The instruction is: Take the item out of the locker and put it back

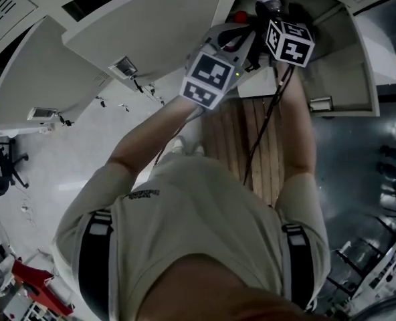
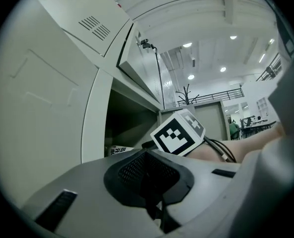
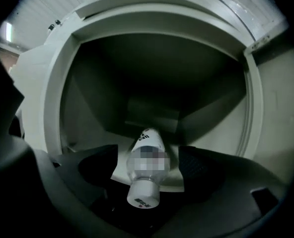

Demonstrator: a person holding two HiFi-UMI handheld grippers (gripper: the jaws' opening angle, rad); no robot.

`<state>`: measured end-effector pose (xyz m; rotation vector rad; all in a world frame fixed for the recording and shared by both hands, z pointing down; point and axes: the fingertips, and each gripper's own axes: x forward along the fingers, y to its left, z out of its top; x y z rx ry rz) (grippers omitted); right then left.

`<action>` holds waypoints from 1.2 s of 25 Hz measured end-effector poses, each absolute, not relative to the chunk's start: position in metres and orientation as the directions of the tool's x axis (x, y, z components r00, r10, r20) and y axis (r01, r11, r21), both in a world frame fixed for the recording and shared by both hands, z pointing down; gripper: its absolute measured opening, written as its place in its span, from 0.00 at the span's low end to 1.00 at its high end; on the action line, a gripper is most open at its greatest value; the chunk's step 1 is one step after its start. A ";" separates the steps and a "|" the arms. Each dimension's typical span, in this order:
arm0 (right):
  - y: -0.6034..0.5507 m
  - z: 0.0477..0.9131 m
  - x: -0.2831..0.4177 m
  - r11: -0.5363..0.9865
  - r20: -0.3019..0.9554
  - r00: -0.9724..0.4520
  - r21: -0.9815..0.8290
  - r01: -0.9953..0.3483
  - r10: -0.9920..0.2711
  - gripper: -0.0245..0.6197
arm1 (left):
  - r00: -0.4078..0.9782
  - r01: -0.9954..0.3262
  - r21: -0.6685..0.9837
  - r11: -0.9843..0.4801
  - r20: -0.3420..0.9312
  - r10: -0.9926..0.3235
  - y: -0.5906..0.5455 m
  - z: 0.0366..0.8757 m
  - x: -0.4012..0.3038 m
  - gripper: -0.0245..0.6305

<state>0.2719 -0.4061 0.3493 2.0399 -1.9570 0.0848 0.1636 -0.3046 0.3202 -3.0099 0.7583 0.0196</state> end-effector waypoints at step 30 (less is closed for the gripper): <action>-0.311 0.288 0.262 -0.003 0.129 0.025 0.168 -0.986 -0.991 0.52 | 0.867 -0.498 -0.081 -0.864 -0.035 -0.497 -0.293 0.303 0.151 0.06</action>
